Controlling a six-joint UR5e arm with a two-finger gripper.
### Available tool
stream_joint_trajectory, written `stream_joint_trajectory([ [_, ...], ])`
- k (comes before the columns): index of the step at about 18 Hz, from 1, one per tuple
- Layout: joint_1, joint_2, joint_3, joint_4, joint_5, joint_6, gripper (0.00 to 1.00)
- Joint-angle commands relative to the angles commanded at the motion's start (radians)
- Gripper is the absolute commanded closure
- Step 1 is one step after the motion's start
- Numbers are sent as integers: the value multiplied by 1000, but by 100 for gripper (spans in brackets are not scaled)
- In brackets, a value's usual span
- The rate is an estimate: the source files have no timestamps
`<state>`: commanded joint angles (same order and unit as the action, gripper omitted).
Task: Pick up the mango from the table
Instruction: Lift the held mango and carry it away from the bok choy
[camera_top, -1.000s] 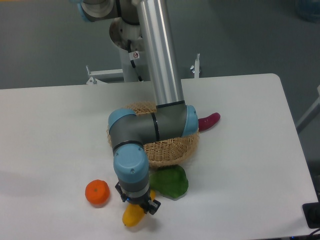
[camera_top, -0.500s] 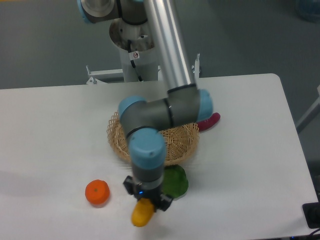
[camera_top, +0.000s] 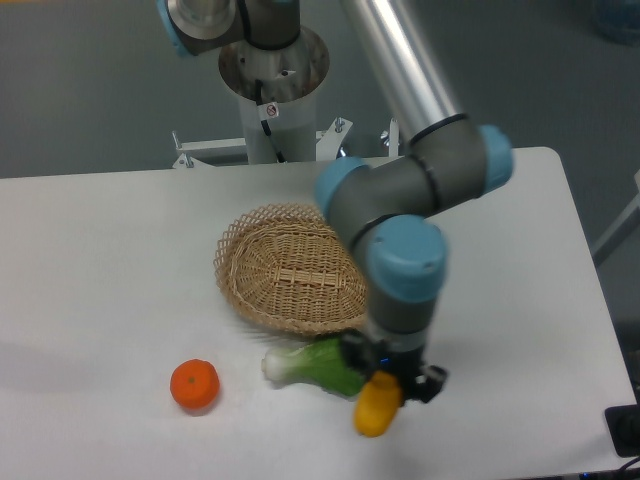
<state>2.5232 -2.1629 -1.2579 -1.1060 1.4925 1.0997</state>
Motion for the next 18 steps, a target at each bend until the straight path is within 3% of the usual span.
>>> stream_joint_trajectory([
  [2, 37, -2, 11, -6, 0, 52, 75],
  [6, 100, -12, 55, -83, 3, 207, 74],
  [11, 150, -43, 95, -103, 6, 290, 73],
  [16, 163, -87, 204, -247, 40, 364, 73],
  [18, 164, -91, 210, -256, 41, 397, 72],
])
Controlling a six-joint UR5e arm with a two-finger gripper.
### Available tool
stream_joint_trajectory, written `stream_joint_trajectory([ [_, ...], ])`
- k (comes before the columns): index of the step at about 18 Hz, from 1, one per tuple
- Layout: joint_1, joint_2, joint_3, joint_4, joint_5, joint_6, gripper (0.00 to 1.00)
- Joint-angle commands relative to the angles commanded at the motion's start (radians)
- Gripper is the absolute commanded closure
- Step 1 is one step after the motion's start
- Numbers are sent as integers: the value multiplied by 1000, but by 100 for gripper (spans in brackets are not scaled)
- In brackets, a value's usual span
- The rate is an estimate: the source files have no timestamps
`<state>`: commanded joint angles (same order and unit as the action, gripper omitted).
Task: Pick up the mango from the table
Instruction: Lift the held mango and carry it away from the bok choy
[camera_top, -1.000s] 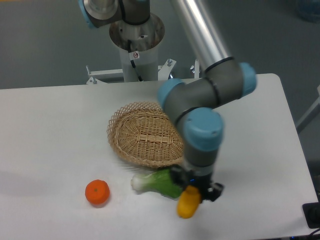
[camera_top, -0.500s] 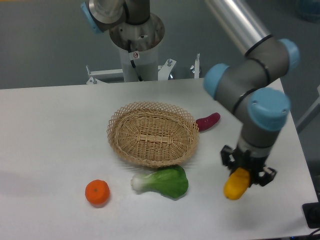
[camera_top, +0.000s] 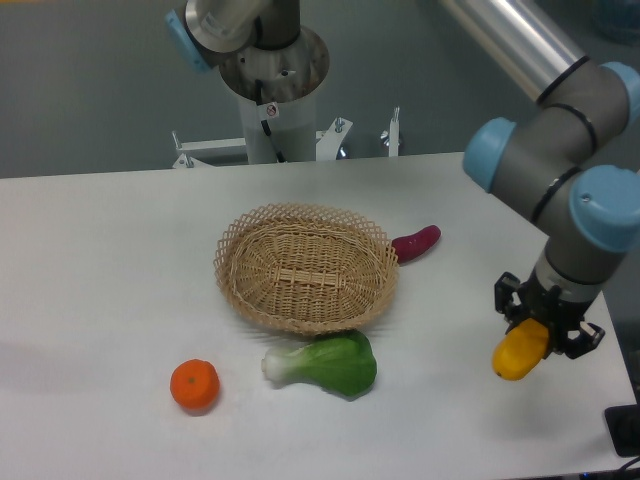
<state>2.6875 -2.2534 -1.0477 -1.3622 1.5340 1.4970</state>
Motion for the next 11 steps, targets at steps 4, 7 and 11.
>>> stream_joint_trajectory([
  [4, 5, 0, -3, 3, 12, 2, 70],
  [7, 5, 2, -9, 6, 14, 2, 70],
  [11, 2, 5, -20, 9, 14, 3, 68],
])
